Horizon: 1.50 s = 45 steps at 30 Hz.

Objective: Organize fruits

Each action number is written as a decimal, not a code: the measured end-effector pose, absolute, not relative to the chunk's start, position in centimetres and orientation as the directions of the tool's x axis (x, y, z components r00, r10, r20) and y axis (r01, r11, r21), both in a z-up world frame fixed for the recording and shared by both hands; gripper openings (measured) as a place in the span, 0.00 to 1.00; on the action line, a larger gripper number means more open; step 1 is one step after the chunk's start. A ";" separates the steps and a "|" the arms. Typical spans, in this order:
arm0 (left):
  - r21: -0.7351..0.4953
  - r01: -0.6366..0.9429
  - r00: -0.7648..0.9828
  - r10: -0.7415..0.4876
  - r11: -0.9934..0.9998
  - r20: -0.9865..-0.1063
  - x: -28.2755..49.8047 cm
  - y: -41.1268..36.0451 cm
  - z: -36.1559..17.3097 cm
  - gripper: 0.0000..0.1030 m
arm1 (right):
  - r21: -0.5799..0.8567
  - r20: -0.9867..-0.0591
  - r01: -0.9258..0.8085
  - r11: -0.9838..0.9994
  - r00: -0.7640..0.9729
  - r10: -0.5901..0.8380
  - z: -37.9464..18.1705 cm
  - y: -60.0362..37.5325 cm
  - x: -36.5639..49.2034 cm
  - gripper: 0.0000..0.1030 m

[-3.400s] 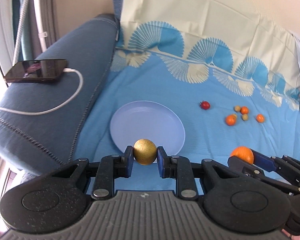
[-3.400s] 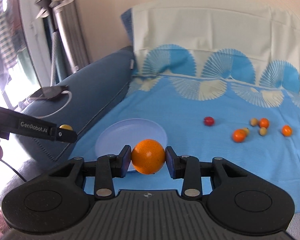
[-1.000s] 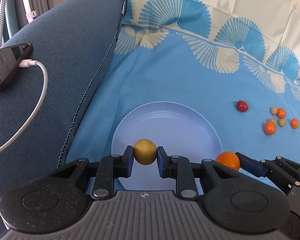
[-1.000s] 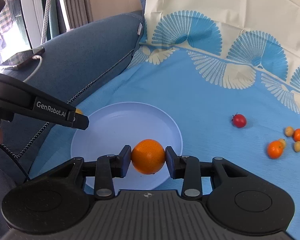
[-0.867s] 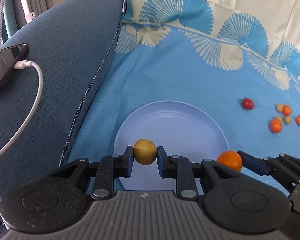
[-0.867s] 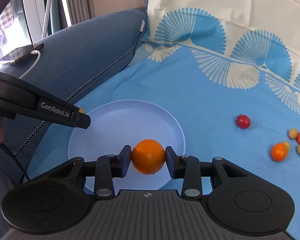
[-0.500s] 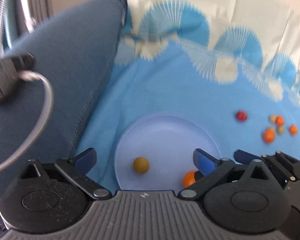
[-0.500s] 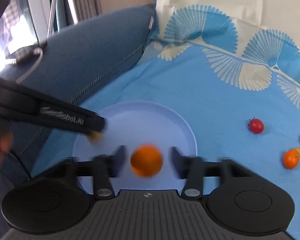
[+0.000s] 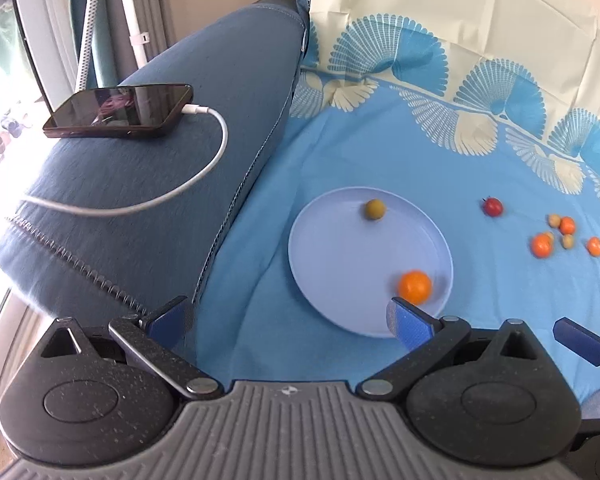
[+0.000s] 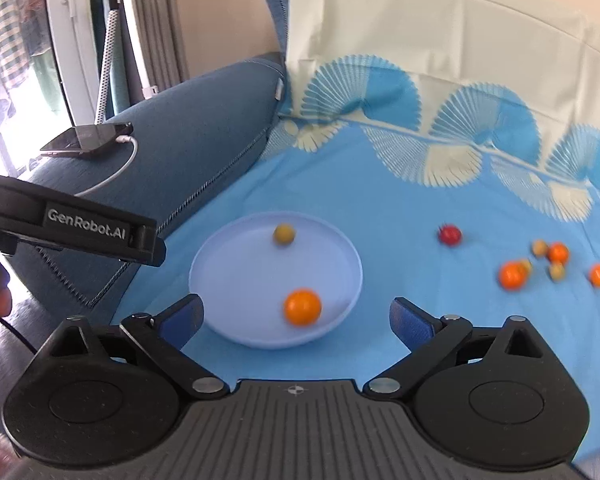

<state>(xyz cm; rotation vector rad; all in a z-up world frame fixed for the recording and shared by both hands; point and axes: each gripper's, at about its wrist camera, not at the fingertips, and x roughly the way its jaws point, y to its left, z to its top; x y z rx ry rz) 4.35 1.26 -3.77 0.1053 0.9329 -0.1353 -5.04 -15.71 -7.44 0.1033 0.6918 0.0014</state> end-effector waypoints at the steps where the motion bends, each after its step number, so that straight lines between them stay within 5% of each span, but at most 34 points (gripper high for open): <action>1: 0.040 0.164 0.593 -0.066 0.986 -0.803 3.8 1.2 -3.6 1.00 | 0.095 -0.638 0.037 0.995 0.770 0.032 -7.2 -15.6 -5.5 0.97; 17: 0.070 0.201 0.683 -0.089 0.977 -0.725 -1.3 0.2 -0.3 1.00 | 0.074 -0.538 0.067 0.995 0.843 -0.016 -4.3 -15.7 -11.0 0.99; 45: 0.092 0.204 0.680 -0.073 0.975 -0.730 -0.9 -0.7 -0.1 1.00 | 0.122 -0.531 0.092 0.988 0.847 -0.014 -4.4 -17.2 -11.1 0.99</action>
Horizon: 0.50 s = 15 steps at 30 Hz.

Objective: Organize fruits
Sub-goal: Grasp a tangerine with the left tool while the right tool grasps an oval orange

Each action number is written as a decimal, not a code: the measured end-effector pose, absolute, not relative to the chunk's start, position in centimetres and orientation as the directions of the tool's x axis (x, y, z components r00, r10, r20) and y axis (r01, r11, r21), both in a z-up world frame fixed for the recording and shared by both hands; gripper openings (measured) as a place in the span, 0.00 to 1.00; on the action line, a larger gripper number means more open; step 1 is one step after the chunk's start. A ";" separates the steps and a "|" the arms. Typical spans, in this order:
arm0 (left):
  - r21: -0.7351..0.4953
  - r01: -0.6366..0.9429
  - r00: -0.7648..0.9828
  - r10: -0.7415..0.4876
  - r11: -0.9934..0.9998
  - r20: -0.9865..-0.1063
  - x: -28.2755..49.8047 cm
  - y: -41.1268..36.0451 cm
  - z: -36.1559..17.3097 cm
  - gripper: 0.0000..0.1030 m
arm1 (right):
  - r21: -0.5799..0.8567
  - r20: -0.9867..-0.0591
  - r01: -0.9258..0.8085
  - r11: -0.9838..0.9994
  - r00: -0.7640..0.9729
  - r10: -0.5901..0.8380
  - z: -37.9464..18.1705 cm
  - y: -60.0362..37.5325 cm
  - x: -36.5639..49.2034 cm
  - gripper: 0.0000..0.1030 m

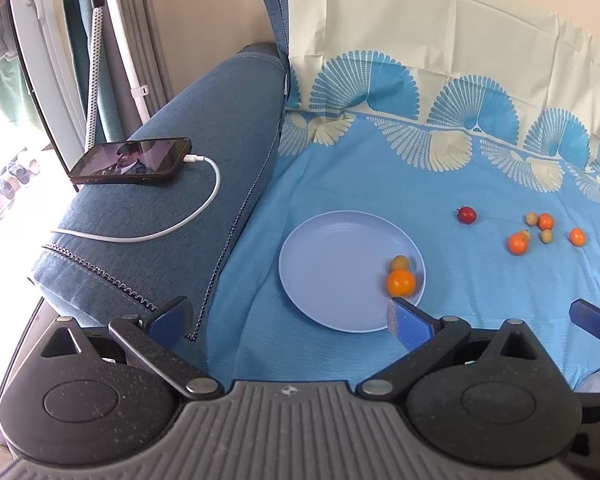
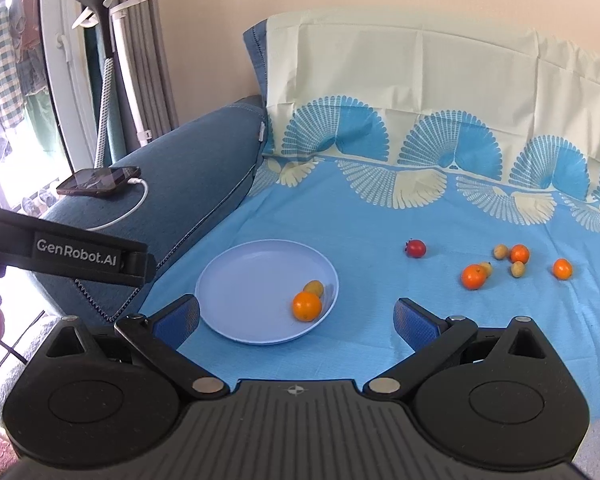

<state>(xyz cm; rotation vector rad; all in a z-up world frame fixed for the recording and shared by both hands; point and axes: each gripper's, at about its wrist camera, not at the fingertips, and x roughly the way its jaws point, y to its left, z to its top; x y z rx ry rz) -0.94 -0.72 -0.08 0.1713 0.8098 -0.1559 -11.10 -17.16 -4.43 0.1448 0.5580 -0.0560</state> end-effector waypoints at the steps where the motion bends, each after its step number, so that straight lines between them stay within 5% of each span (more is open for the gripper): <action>1: 0.090 0.206 0.677 -0.076 0.974 -0.732 -0.8 -1.0 0.0 1.00 | 0.124 -0.528 0.101 0.987 0.849 -0.020 -4.5 -17.5 -11.1 0.99; 15: 0.021 0.376 0.591 -0.222 0.927 -0.775 2.7 -12.7 -2.0 1.00 | 0.078 -0.514 0.447 0.891 0.784 -0.348 -6.8 -30.1 -12.7 0.99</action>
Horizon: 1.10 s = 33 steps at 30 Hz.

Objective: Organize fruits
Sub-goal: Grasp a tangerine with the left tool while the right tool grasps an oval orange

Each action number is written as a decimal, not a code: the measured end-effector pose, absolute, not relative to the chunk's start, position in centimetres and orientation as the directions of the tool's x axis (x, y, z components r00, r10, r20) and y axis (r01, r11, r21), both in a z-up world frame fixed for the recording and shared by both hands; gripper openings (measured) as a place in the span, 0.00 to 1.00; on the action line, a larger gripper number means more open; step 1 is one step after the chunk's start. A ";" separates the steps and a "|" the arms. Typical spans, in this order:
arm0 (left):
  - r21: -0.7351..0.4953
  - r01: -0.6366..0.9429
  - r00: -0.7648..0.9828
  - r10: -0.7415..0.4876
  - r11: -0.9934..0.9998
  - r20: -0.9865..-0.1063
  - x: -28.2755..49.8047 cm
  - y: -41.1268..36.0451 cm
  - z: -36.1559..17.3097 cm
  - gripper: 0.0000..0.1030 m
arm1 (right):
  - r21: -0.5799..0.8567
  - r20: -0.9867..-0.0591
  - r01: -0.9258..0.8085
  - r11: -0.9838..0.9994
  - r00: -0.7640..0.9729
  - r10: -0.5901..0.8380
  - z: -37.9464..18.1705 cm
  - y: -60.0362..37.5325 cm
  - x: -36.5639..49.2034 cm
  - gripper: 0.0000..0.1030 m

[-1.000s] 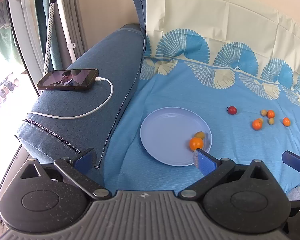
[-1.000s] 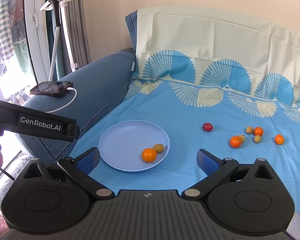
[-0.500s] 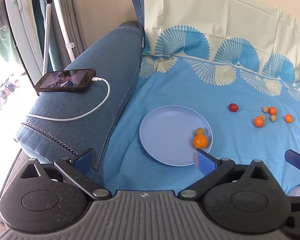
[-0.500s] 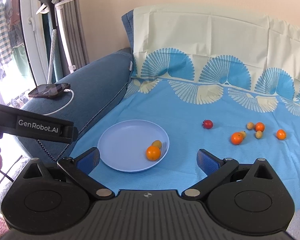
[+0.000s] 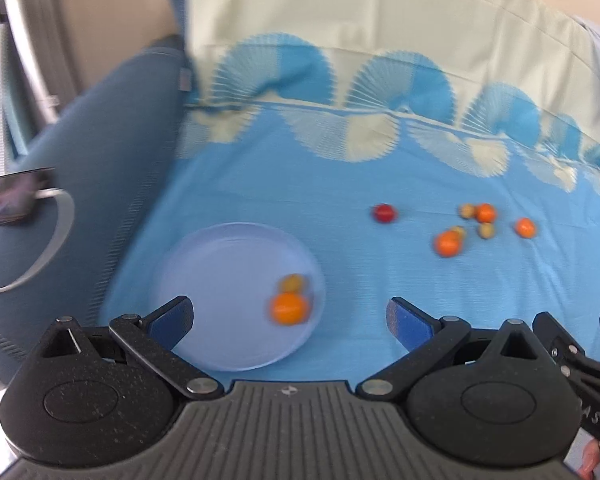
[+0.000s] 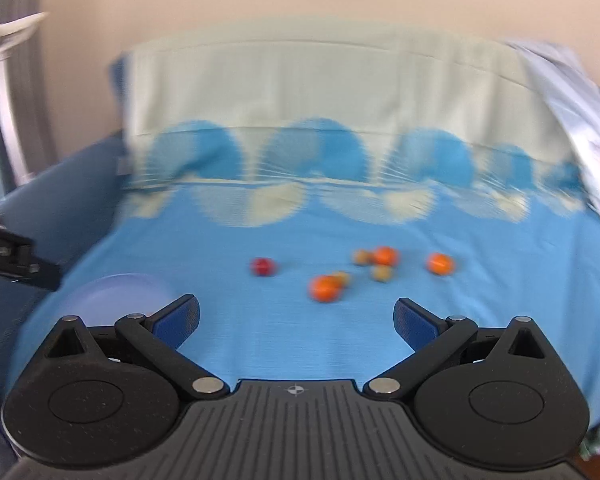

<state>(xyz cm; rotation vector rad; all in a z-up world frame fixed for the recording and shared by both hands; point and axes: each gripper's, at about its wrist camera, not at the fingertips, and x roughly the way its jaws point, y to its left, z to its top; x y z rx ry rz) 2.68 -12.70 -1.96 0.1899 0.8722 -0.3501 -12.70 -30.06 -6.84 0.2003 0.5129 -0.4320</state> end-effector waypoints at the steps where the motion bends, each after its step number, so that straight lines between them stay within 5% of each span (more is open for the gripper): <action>1: 0.017 0.391 0.580 -0.231 0.920 -0.781 3.1 -14.0 -2.5 1.00 | 0.080 -0.521 0.476 0.876 0.769 -0.370 -7.3 -31.3 -12.7 0.99; 18: -0.011 0.510 0.407 -0.252 0.860 -0.878 12.1 -34.8 -15.0 1.00 | 0.023 -0.584 0.630 0.776 0.639 -0.501 -18.4 -51.6 -1.4 0.99; 33: 0.037 0.537 0.370 -0.196 0.843 -0.908 16.7 -38.2 -20.7 1.00 | -0.016 -0.612 0.609 0.793 0.621 -0.490 -24.7 -56.2 4.7 0.99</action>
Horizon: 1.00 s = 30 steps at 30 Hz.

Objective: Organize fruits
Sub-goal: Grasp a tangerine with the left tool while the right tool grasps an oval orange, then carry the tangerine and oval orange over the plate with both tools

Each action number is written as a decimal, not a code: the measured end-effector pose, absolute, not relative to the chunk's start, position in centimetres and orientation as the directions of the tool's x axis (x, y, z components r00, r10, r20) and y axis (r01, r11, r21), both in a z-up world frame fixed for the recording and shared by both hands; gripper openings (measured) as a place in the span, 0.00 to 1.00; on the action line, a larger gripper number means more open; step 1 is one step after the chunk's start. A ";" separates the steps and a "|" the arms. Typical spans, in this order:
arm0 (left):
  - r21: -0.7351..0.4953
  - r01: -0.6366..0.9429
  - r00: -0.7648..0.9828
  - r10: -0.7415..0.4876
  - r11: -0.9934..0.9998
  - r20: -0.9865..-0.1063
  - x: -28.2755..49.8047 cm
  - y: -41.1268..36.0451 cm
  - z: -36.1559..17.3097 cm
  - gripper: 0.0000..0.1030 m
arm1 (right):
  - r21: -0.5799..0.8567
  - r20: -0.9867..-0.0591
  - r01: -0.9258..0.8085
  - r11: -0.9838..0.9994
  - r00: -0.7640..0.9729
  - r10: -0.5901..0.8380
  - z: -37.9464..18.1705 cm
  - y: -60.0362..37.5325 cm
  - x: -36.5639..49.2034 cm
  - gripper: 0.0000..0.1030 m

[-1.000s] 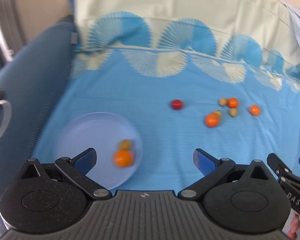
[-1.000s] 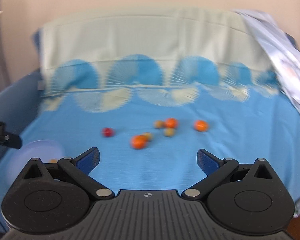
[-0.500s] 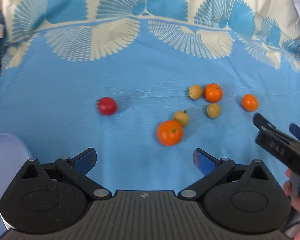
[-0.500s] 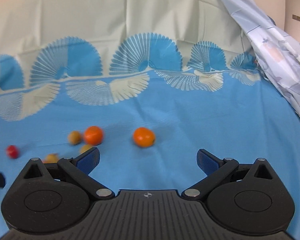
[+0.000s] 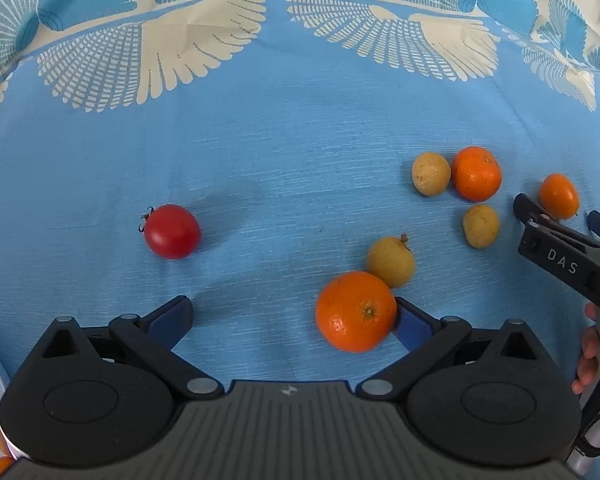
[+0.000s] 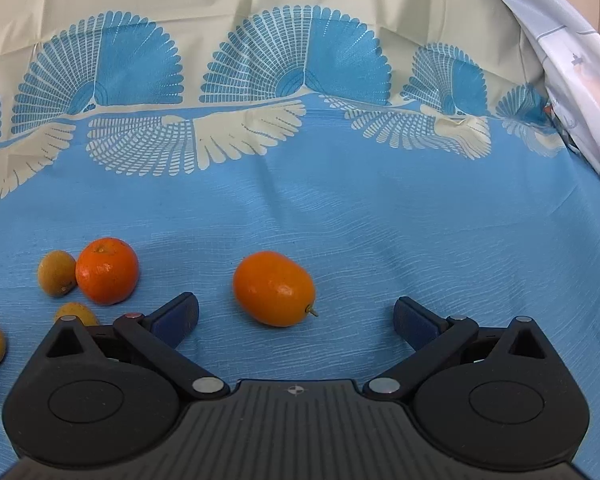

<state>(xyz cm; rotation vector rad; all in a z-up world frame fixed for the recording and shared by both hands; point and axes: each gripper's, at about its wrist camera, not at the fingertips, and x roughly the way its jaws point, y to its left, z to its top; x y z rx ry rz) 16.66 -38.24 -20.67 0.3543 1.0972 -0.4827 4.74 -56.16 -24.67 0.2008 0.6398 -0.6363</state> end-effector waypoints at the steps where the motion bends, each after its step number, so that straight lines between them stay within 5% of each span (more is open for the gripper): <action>1: 0.028 0.537 0.371 -0.206 0.843 -0.906 16.6 -38.2 -20.5 0.97 | -0.017 -0.611 0.609 0.793 0.621 -0.491 -24.7 -56.1 4.7 0.99; 2: 0.018 0.541 0.373 -0.221 0.841 -0.901 16.5 -38.2 -20.2 0.87 | -0.015 -0.610 0.610 0.793 0.623 -0.490 -24.6 -56.2 4.6 0.99; 3: 0.015 0.556 0.379 -0.238 0.831 -0.894 16.1 -38.2 -19.8 0.64 | -0.019 -0.609 0.611 0.791 0.621 -0.494 -24.5 -56.1 4.6 0.98; 5: 0.036 0.609 0.392 -0.261 0.793 -0.882 15.1 -38.5 -18.8 0.39 | -0.040 -0.589 0.595 0.803 0.635 -0.500 -24.0 -55.4 4.5 0.72; 6: 0.041 0.620 0.398 -0.269 0.784 -0.877 14.7 -38.5 -18.4 0.39 | -0.063 -0.585 0.576 0.815 0.640 -0.498 -23.8 -54.8 4.5 0.42; 7: 0.040 0.628 0.400 -0.278 0.777 -0.873 14.4 -38.3 -18.1 0.39 | -0.087 -0.591 0.572 0.816 0.630 -0.504 -23.7 -54.4 4.7 0.39; 11: 0.051 0.635 0.415 -0.285 0.771 -0.864 12.7 -37.0 -16.2 0.39 | -0.041 -0.622 0.594 0.804 0.615 -0.486 -22.1 -53.9 3.8 0.39; 22: 0.010 0.593 0.449 -0.320 0.805 -0.834 5.3 -24.5 -6.7 0.39 | 0.026 -0.506 0.502 0.865 0.752 -0.421 -11.9 -43.4 -6.2 0.39; 30: 0.027 0.518 0.515 -0.286 0.855 -0.808 0.4 -13.5 -2.3 0.39 | 0.092 -0.501 0.294 0.951 0.840 -0.211 -6.4 -31.9 -10.8 0.39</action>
